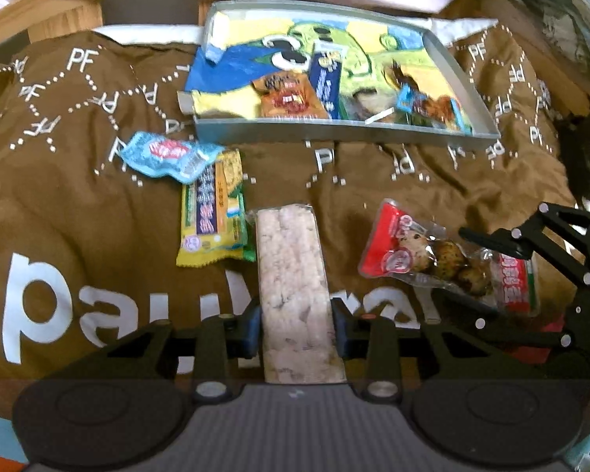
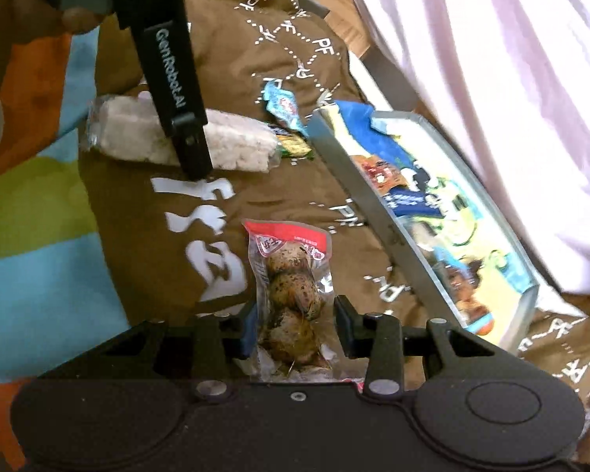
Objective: Organize snacks
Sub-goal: 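Lift the nougat bar and quail-egg packet over the tray and lower them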
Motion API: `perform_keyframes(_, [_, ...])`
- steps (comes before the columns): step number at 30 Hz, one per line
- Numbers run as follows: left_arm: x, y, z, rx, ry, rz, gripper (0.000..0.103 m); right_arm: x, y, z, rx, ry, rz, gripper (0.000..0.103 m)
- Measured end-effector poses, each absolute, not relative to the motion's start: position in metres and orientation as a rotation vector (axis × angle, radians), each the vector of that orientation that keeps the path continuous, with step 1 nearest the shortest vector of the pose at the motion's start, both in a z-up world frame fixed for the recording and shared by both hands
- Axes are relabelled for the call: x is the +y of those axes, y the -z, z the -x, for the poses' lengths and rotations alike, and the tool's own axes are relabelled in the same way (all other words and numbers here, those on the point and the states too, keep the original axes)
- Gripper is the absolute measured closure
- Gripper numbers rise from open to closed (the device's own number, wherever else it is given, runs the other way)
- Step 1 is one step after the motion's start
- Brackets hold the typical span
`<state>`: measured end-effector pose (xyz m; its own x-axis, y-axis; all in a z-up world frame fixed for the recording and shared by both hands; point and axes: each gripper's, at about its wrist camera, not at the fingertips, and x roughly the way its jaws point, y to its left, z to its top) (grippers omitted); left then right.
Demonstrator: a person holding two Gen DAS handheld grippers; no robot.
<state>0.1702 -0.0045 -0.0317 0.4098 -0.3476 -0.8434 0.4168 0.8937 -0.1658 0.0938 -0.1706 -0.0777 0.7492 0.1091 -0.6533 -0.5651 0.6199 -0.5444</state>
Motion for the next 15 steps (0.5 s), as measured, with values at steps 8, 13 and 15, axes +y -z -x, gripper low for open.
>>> perform_keyframes(8, [-0.012, -0.004, -0.203, 0.908, 0.466, 0.022, 0.065, -0.181, 0.052, -0.116, 0.493, -0.328, 0.846, 0.062])
perform_keyframes(13, [-0.018, -0.031, -0.235, 0.797, 0.415, 0.062, 0.065, -0.184, 0.028, -0.146, 0.416, -0.262, 0.824, 0.062])
perform_keyframes(15, [-0.021, -0.039, -0.249, 0.76, 0.391, 0.09, 0.065, -0.184, 0.02, -0.165, 0.4, -0.241, 0.82, 0.062])
